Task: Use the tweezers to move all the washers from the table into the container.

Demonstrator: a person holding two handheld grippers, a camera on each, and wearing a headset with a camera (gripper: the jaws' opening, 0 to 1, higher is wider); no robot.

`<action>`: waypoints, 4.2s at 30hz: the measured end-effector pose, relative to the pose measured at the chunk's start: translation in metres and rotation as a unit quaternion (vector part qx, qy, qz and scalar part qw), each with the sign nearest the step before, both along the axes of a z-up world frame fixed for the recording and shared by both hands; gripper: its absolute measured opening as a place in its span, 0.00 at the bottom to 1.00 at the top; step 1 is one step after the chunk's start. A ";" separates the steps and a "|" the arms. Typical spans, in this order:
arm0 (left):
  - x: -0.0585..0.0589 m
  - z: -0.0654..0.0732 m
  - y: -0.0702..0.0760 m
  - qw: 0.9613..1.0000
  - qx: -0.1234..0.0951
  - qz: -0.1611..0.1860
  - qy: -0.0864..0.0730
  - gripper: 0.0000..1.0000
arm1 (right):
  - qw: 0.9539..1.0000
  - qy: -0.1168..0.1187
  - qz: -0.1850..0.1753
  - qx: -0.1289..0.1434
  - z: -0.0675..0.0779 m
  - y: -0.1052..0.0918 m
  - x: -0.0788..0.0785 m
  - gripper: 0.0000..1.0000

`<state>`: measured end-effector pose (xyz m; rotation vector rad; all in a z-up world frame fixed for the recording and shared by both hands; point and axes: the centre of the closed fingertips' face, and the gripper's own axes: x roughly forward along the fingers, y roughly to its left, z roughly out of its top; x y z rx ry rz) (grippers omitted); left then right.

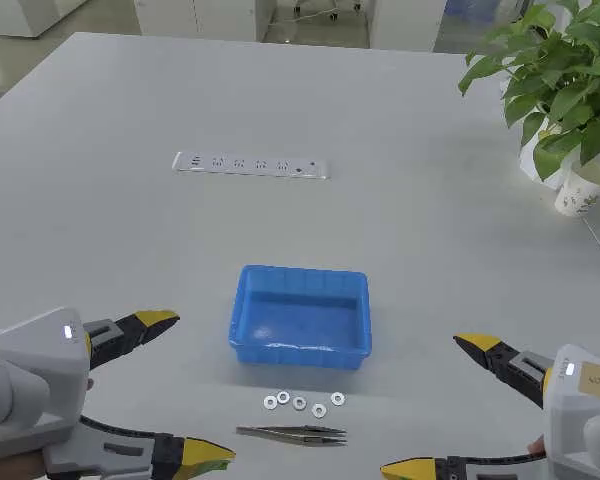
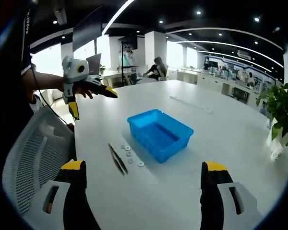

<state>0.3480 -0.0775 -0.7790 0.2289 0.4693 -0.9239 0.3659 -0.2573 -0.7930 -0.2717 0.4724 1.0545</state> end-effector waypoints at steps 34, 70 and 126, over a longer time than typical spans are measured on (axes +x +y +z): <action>0.003 0.002 0.005 1.000 0.010 -0.003 -0.005 0.98 | 1.000 -0.003 0.003 -0.006 -0.002 0.000 0.002 1.00; 0.002 -0.003 0.002 1.000 0.014 -0.002 0.007 0.98 | 1.000 -0.002 -0.004 -0.010 -0.002 -0.002 0.007 1.00; -0.006 -0.082 -0.023 0.957 0.196 -0.201 0.067 0.27 | 0.983 0.011 0.156 -0.100 -0.054 0.046 -0.006 0.50</action>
